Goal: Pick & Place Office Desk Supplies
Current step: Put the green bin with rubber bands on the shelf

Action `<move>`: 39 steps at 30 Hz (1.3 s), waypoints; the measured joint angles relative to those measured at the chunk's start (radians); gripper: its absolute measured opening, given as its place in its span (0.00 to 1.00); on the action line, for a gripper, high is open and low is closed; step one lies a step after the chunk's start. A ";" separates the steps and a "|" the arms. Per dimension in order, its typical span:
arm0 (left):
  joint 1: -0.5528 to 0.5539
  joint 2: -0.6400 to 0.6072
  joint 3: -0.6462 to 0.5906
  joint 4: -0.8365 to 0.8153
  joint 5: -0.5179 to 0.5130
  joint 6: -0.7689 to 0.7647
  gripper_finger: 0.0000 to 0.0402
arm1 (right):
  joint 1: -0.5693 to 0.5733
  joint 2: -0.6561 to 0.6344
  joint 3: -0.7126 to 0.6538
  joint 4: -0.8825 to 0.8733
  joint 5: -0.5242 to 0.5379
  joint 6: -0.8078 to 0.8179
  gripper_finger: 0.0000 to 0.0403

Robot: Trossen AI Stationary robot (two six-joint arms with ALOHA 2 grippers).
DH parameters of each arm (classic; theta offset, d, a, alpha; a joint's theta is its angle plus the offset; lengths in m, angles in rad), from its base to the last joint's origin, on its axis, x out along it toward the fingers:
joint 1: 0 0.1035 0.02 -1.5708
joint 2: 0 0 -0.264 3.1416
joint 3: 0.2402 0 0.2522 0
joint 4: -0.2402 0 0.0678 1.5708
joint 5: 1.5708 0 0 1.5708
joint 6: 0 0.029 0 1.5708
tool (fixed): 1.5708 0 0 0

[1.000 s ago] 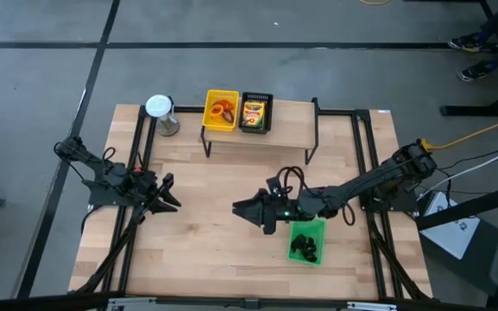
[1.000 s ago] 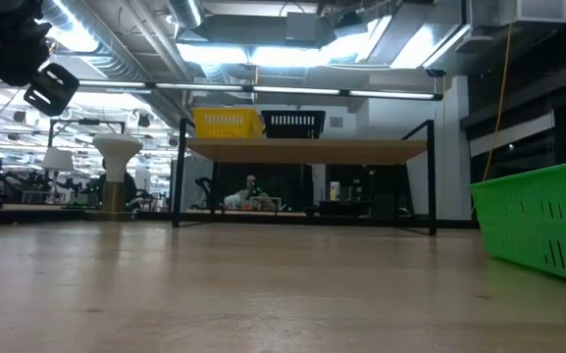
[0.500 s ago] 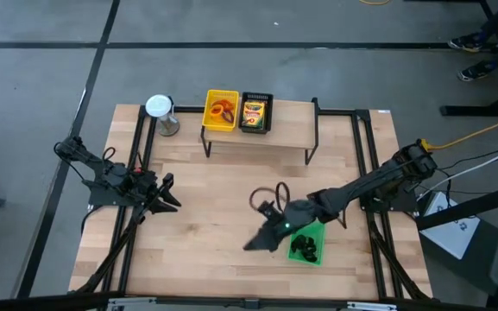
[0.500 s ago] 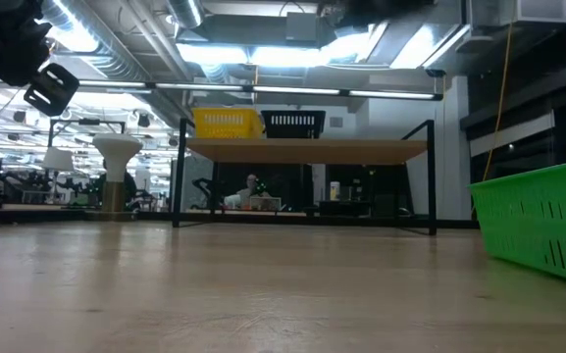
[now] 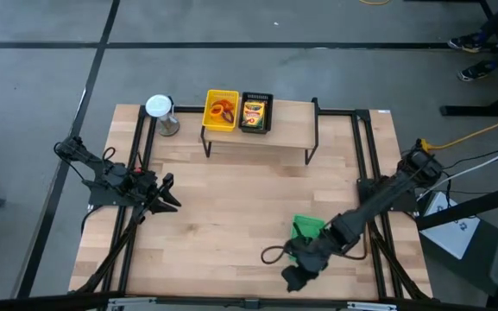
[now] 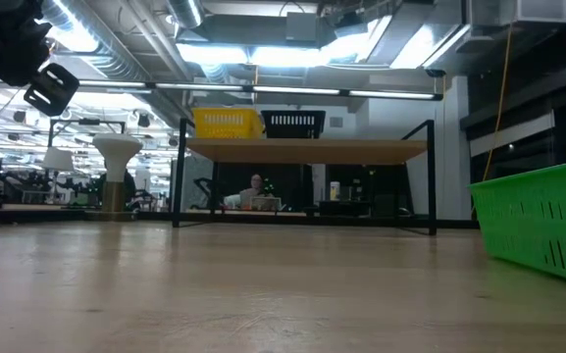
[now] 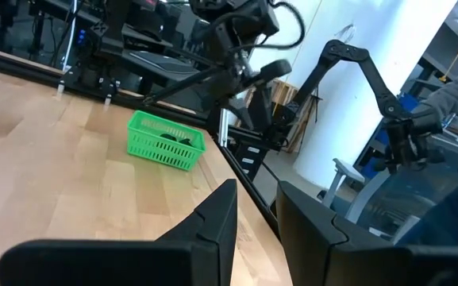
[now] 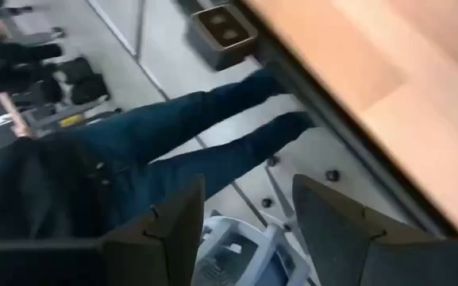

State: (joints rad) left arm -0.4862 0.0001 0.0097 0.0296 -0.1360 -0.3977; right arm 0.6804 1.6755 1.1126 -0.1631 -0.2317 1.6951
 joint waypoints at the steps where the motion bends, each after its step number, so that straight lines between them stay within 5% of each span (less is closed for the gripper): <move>1: 0.000 0.000 0.000 0.000 0.000 0.000 0.21 | 0.003 -0.006 0.000 0.013 0.018 -0.001 0.48; 11: 0.000 0.000 0.000 0.000 0.000 0.000 0.21 | -0.019 -0.013 0.000 0.111 0.145 -0.105 0.48; 20: 0.000 0.000 0.000 0.000 0.000 0.000 0.21 | -0.153 -0.013 0.000 0.503 0.205 -0.337 0.48; 31: -0.001 0.000 0.000 0.000 0.000 0.000 0.21 | -0.238 -0.012 0.010 0.567 0.244 -0.554 0.48; 33: -0.002 0.000 0.000 0.000 0.000 0.000 0.21 | -0.252 -0.012 0.074 0.425 0.250 -0.655 0.48; 35: -0.003 0.000 0.000 0.000 0.000 0.000 0.21 | -0.258 -0.008 0.215 0.059 0.269 -0.836 0.48; 39: -0.003 0.000 0.000 0.000 0.000 0.000 0.21 | -0.243 0.084 0.526 -0.668 0.507 -1.086 0.44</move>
State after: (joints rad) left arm -0.4892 0.0001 0.0097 0.0296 -0.1360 -0.3977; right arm 0.4371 1.7599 1.6382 -0.8310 0.2749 0.6092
